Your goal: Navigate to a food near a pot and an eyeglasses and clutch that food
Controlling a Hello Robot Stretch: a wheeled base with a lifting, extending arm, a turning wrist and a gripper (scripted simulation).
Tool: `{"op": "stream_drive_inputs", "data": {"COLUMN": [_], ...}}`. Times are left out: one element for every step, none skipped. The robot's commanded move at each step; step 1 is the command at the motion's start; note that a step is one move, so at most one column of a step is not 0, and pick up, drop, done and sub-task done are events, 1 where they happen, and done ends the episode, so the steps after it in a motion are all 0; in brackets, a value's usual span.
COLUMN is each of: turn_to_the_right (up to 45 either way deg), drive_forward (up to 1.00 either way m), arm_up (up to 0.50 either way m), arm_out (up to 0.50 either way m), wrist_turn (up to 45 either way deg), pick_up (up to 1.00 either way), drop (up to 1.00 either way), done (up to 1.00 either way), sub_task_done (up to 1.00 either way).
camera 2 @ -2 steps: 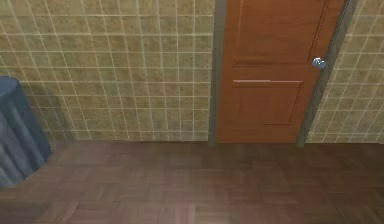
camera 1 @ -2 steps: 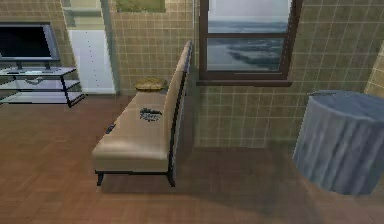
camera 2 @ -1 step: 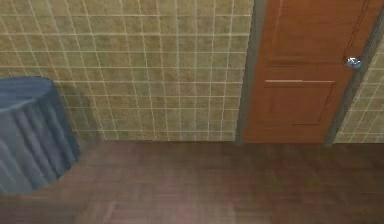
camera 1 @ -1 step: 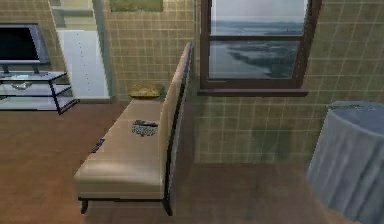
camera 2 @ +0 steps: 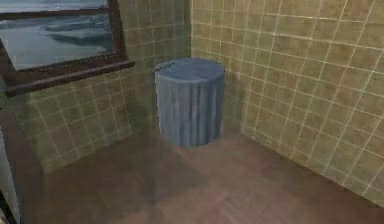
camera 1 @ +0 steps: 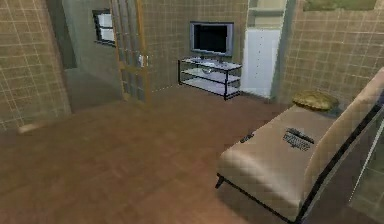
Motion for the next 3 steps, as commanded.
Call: {"op": "stream_drive_inputs", "data": {"turn_to_the_right": [-33.0, 0.0, -45.0], "drive_forward": [0.0, 0.15, 0.0], "arm_up": [0.0, 0.0, 0.0], "arm_out": [0.0, 0.0, 0.0], "wrist_turn": [0.0, 0.0, 0.0], "pick_up": [0.0, 0.0, 0.0], "drop": [0.0, 0.0, 0.0], "done": [0.0, 0.0, 0.0], "sub_task_done": [0.0, 0.0, 0.0]}}
